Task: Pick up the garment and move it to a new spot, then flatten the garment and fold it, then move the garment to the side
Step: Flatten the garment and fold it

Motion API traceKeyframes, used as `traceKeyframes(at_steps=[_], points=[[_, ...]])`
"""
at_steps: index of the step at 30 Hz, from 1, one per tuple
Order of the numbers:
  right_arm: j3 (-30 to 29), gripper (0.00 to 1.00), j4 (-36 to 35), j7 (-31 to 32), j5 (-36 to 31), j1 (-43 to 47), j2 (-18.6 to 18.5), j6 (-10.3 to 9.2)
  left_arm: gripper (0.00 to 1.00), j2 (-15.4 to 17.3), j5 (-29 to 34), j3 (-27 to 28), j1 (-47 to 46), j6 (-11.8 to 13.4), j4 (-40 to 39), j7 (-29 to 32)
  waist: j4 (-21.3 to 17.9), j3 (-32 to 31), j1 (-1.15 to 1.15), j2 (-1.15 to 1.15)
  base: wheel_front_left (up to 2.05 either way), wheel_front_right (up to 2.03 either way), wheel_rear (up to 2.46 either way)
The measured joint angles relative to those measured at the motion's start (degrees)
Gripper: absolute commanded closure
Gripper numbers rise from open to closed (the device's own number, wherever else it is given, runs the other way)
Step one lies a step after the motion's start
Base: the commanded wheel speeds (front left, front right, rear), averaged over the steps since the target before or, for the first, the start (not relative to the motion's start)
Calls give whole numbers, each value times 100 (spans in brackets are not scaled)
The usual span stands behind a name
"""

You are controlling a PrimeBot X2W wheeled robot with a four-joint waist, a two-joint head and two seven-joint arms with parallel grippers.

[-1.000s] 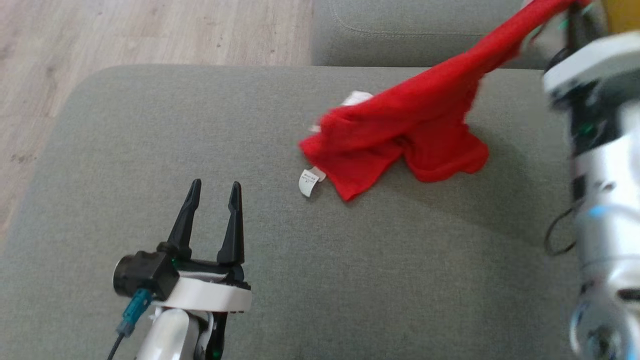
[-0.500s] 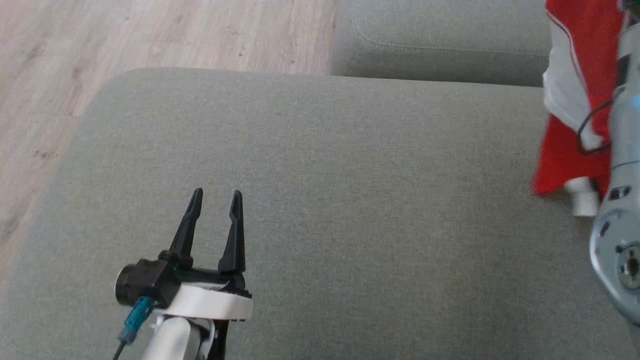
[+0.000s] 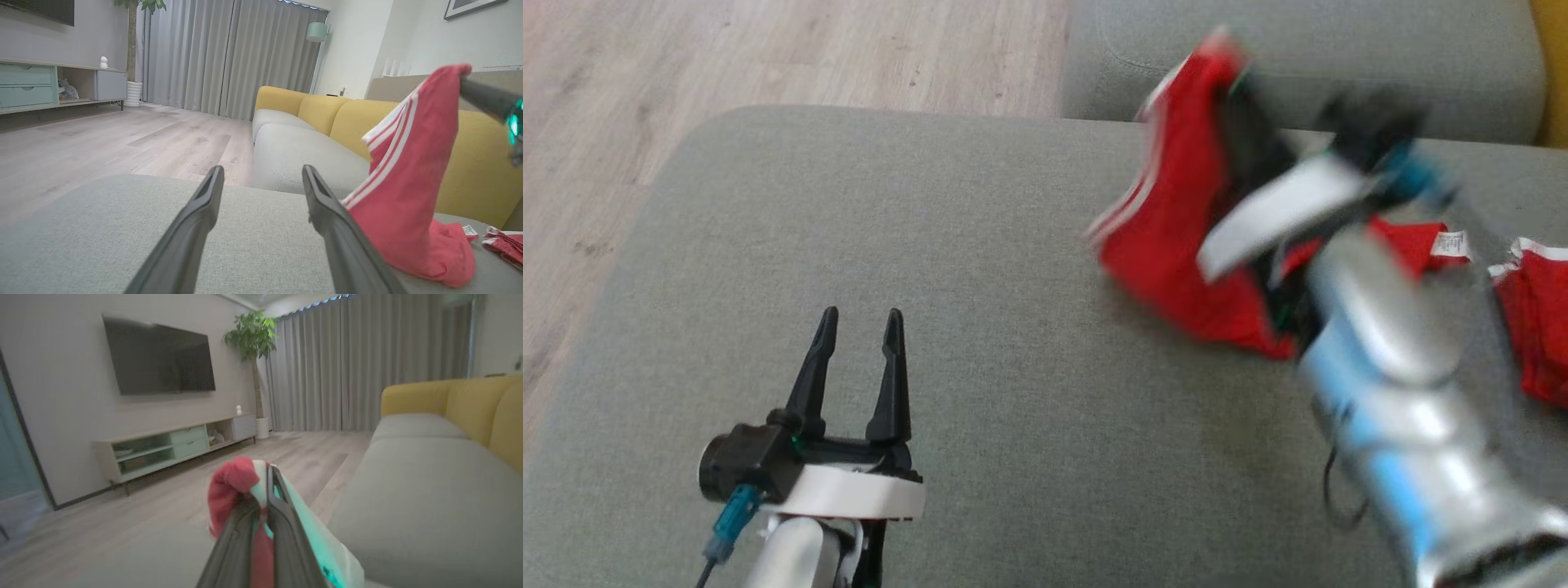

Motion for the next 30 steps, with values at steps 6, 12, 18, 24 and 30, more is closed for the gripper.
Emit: traceKeyframes(at_steps=[6, 12, 18, 24, 30], points=[[1166, 100, -483, 213, 378, 1326, 13, 1, 0, -2, 1, 30, -25, -1, 40, 0, -66, 73, 0, 0, 0, 0, 0], [1751, 0, -566, 532, 437, 2011, 14, 0, 0, -7, 1, 97, -94, -1, 78, 0, -188, 144, 0, 0, 0, 0, 0], [1980, 0, -960, 639, 431, 1987, 24, 0, 0, -5, 7, 183, -167, -9, 121, 0, -436, 175, 0, 0, 0, 0, 0], [1254, 0, -1150, 525, 187, 1844, 24, 0, 0, -7, 10, 200, -201, -13, 115, 0, -678, 131, 0, 0, 0, 0, 0], [-245, 0, -1427, 156, -248, 1854, 25, 0, 0, -8, 11, 187, -201, -21, 98, 0, -886, 84, 0, 0, 0, 0, 0]])
